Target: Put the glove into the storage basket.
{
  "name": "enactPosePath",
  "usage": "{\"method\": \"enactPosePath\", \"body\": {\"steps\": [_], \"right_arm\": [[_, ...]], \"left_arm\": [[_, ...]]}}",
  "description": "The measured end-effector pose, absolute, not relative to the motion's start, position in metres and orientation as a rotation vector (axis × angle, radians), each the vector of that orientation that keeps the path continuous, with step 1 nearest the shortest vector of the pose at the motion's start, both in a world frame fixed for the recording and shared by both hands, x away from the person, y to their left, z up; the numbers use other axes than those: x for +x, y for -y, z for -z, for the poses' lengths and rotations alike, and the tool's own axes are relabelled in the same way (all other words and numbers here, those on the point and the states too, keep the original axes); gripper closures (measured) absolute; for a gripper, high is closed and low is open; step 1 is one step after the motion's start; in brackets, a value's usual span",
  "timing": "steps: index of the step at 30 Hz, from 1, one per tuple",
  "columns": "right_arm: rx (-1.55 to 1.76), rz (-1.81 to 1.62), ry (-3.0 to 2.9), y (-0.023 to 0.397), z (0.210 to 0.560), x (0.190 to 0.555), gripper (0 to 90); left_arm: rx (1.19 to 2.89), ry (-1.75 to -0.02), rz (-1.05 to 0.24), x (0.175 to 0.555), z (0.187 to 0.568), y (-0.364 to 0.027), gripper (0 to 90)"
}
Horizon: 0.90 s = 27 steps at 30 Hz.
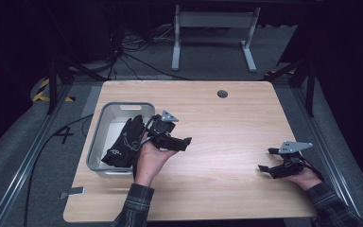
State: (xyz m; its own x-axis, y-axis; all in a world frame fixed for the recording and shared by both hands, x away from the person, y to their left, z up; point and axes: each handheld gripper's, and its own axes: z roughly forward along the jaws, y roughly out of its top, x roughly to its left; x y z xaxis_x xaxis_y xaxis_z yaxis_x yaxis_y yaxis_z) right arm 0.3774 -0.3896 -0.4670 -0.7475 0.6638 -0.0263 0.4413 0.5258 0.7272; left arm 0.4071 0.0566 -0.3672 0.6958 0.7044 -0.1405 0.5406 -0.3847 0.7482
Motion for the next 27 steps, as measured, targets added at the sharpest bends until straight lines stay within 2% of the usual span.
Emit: {"method": "enactPosePath", "body": {"steps": [27], "right_arm": [[0.922, -1.049, -2.468, 0.39, 0.467, 0.377, 12.7]], "left_arm": [[2.176, -0.817, -0.209, 0.382, 0.42, 0.013, 14.8]]}}
